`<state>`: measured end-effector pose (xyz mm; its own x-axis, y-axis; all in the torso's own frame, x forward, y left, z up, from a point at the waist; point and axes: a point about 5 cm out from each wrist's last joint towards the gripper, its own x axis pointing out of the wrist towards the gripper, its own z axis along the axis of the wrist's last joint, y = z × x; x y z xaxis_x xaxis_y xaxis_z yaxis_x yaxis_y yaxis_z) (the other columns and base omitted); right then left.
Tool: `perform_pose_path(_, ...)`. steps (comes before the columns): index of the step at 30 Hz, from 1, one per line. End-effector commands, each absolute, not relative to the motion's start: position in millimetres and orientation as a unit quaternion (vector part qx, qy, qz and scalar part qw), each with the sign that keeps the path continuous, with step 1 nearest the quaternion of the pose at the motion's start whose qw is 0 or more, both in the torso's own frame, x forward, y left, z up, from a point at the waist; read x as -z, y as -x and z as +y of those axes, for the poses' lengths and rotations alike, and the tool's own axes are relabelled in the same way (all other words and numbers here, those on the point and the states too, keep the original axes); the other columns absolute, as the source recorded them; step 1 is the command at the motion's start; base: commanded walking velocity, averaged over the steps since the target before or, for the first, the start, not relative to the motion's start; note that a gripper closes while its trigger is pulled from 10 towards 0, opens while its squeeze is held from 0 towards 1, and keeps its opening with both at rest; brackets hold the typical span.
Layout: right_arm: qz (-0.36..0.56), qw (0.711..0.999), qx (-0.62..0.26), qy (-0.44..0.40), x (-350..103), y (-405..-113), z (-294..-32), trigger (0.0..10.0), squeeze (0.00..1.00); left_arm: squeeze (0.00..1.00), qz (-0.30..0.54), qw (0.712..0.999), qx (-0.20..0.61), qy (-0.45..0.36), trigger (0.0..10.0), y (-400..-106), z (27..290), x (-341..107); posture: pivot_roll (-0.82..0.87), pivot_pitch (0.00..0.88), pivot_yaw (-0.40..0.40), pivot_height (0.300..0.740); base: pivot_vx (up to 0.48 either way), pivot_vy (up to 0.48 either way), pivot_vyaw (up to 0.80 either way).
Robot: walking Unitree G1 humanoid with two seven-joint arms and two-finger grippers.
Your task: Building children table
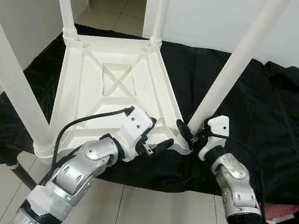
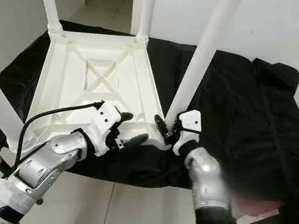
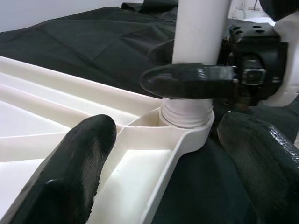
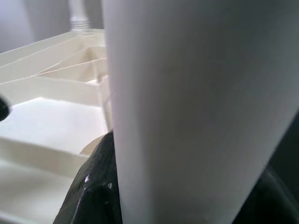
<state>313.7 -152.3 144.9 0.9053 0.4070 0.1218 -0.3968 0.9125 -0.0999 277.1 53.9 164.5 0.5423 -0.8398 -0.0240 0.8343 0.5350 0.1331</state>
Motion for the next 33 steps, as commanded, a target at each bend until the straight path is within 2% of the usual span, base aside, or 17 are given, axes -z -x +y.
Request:
perform_pose_path(1,-0.075,0.980,-0.183,0.030,-148.6,-313.8,-155.3,10.0,0.00,0.00,-0.017,0.867,0.493,-0.069,10.0,-275.0,55.3,-162.4,-0.03,0.058,-0.038,0.740,0.000,0.000,0.00)
perform_pose_path(5,-0.081,0.984,-0.160,0.015,-150.1,-310.8,-150.0,10.0,0.00,0.00,-0.017,0.868,0.492,-0.069,10.0,-275.0,55.4,-162.3,-0.03,0.060,-0.039,0.740,0.000,0.000,0.00)
perform_pose_path(7,-0.072,0.994,-0.083,-0.023,-146.5,-302.1,-132.2,10.0,0.00,0.00,-0.015,0.867,0.493,-0.070,10.0,-273.6,54.3,-160.7,-0.03,0.066,-0.049,0.740,0.000,0.000,0.00)
perform_pose_path(11,-0.065,0.996,-0.059,-0.035,-144.6,-300.2,-127.9,10.0,0.00,0.00,-0.015,0.866,0.494,-0.070,10.0,-273.1,54.1,-160.2,-0.03,0.066,-0.049,0.740,0.000,0.000,0.00)
perform_pose_path(13,-0.053,0.997,-0.001,-0.051,-139.7,-298.8,-121.8,10.0,0.00,0.00,-0.018,0.869,0.488,-0.075,10.0,-276.2,55.9,-161.2,-0.01,0.067,-0.062,0.740,0.000,0.000,0.00)
perform_pose_path(16,-0.043,0.996,0.042,-0.060,-136.5,-298.0,-114.0,10.0,0.00,0.00,-0.021,0.874,0.480,-0.078,10.0,-279.5,58.4,-163.3,-0.01,0.069,-0.061,0.740,0.000,0.000,0.00)
perform_pose_path(21,-0.067,0.997,0.013,-0.041,-144.0,-297.7,-108.4,10.0,0.00,0.00,-0.023,0.875,0.478,-0.075,10.0,-280.0,59.2,-164.5,-0.02,0.069,-0.058,0.740,0.000,0.000,0.00)
perform_pose_path(29,-0.043,0.998,0.026,-0.026,-138.6,-296.8,-115.3,10.0,0.00,0.00,-0.023,0.874,0.480,-0.078,10.0,-279.6,58.3,-164.3,-0.02,0.068,-0.060,0.740,0.000,0.000,0.00)
perform_pose_path(30,-0.037,0.999,0.027,-0.021,-136.6,-298.1,-116.9,10.0,0.76,0.00,-0.024,0.874,0.480,-0.078,10.0,-279.6,58.1,-164.3,-0.02,0.067,-0.061,0.740,0.000,0.000,0.00)
perform_pose_path(31,-0.038,0.999,0.025,-0.022,-136.7,-298.6,-118.6,10.0,0.87,0.00,-0.024,0.874,0.480,-0.078,10.0,-279.6,58.1,-164.3,-0.01,0.067,-0.061,0.740,0.000,0.000,0.00)
perform_pose_path(32,-0.038,0.999,0.025,-0.022,-136.7,-298.6,-118.6,10.0,0.87,0.00,-0.024,0.874,0.480,-0.078,10.0,-279.6,58.1,-164.3,-0.01,0.067,-0.061,0.740,0.000,0.000,0.00)
perform_pose_path(33,-0.048,0.998,0.000,-0.035,-138.9,-297.9,-118.0,10.0,1.00,0.00,-0.024,0.873,0.480,-0.078,10.0,-279.4,57.9,-164.5,-0.02,0.066,-0.060,0.740,0.000,0.000,0.00)
